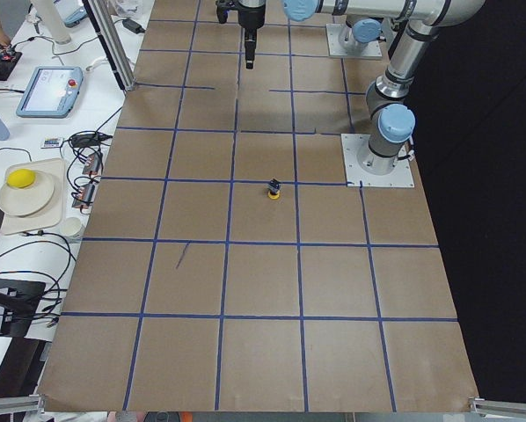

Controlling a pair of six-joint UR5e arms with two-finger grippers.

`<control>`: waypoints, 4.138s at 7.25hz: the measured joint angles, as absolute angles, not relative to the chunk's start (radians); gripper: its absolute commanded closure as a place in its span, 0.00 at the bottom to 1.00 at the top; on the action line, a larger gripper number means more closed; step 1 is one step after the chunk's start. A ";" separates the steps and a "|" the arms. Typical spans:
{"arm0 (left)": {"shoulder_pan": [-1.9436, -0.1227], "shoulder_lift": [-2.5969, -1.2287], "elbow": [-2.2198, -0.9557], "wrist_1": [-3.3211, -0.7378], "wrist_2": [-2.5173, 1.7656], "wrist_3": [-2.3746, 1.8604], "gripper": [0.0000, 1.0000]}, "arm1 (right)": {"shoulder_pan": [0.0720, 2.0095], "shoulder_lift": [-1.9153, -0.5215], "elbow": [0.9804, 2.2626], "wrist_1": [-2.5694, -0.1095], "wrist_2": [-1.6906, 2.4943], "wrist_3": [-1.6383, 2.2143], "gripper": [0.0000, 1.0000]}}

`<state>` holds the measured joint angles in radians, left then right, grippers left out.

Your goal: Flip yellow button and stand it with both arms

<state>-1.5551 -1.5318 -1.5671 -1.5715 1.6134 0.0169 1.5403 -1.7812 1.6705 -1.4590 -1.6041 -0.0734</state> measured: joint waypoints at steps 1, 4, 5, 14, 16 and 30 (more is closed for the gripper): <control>-1.555 -1.534 -1.566 -1.570 1.620 0.017 0.00 | 1.540 -1.786 1.671 -1.458 -1.604 -0.070 0.00; -1.555 -1.534 -1.563 -1.570 1.624 0.017 0.00 | 1.544 -1.802 1.673 -1.445 -1.594 -0.059 0.00; -1.555 -1.532 -1.565 -1.572 1.623 0.017 0.00 | 1.544 -1.803 1.674 -1.439 -1.591 -0.057 0.00; -1.264 -1.555 -1.743 -1.483 1.617 0.401 0.00 | 1.544 -1.846 1.720 -1.404 -1.591 -0.069 0.00; -1.159 -1.557 -1.835 -1.401 1.614 0.629 0.00 | 1.543 -1.864 1.729 -1.397 -1.595 -0.069 0.00; -0.908 -1.634 -2.191 -0.954 1.610 1.446 0.19 | 1.543 -1.675 1.584 -1.414 -1.601 -0.057 0.00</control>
<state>-0.9082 -1.6341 -2.1910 -0.9544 1.6105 1.4458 1.5429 -1.6754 1.5839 -1.4140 -1.6006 -0.0569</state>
